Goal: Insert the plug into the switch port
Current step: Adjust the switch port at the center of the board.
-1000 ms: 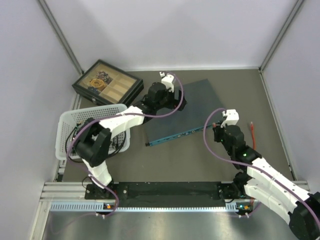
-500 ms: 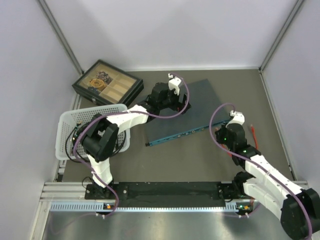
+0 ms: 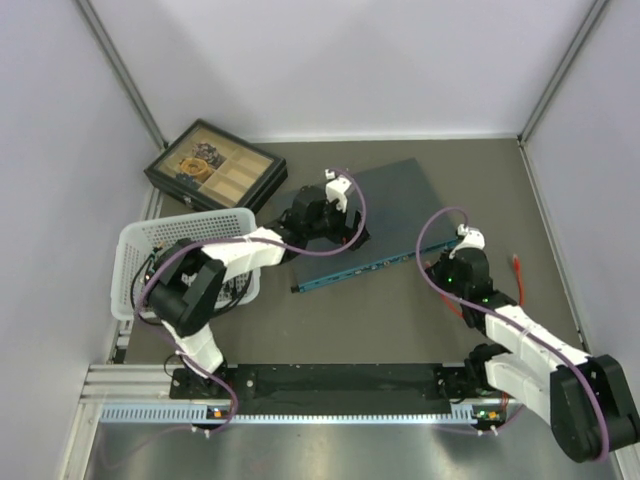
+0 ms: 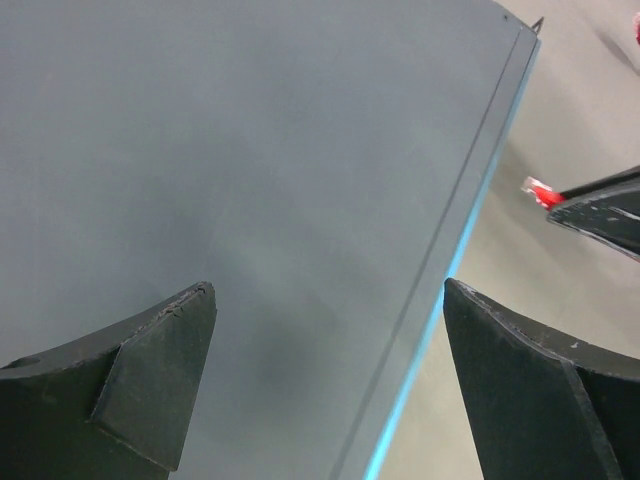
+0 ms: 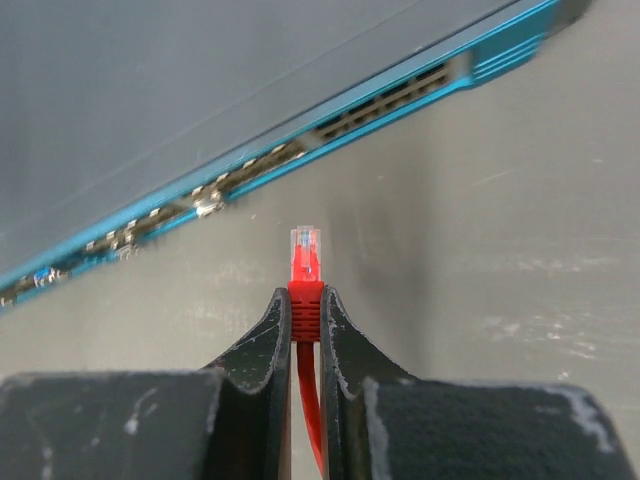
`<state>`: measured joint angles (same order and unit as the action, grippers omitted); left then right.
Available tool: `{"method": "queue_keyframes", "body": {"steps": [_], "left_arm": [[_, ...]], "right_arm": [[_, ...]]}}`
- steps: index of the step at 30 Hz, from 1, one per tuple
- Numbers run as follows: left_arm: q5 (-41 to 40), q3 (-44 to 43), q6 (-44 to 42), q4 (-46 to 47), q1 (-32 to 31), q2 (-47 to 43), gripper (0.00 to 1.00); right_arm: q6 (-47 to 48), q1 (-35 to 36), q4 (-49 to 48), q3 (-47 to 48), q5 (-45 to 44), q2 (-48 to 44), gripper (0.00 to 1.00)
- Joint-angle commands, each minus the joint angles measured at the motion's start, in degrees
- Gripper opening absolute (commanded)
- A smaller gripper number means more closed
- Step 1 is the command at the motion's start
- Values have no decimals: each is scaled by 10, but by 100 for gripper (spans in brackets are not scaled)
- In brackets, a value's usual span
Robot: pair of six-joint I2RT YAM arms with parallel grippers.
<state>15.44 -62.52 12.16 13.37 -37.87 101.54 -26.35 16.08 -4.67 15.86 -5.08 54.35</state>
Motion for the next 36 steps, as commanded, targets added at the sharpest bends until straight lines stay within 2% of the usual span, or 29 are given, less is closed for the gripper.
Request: {"method": "queue_keyframes", "body": {"steps": [1, 5, 10, 15, 17, 20, 21, 23, 26, 31, 36], "left_arm": [[-39, 53, 37, 29, 2, -101, 99], [-108, 94, 44, 17, 3, -147, 99], [-190, 108, 80, -70, 2, -190, 99], [-254, 166, 180, -131, -1, -257, 98], [-284, 178, 261, -197, -8, -295, 96], [-341, 188, 313, -258, -51, -334, 95], [-354, 187, 325, -272, -83, -345, 94], [-399, 182, 357, -312, -135, -350, 95], [-442, 193, 426, -353, -177, -354, 94], [-480, 237, 503, -359, -206, -345, 93], [-513, 238, 507, -347, -207, -311, 91]], "right_arm": [[35, 3, -87, -16, 63, -16, 0], [27, 19, -92, -40, 38, -32, 0], [16, 23, -108, -43, 17, 2, 0], [24, 26, -98, -38, 10, -31, 0], [27, 26, -82, -34, 17, -39, 0], [30, 26, -69, -31, 29, -52, 0], [30, 26, -63, -32, 30, -61, 0], [30, 26, -63, -37, 31, -70, 0], [31, 26, -62, -40, 33, -84, 0], [36, 26, -64, -44, 43, -101, 0], [38, 26, -63, -47, 48, -109, 0]]}}
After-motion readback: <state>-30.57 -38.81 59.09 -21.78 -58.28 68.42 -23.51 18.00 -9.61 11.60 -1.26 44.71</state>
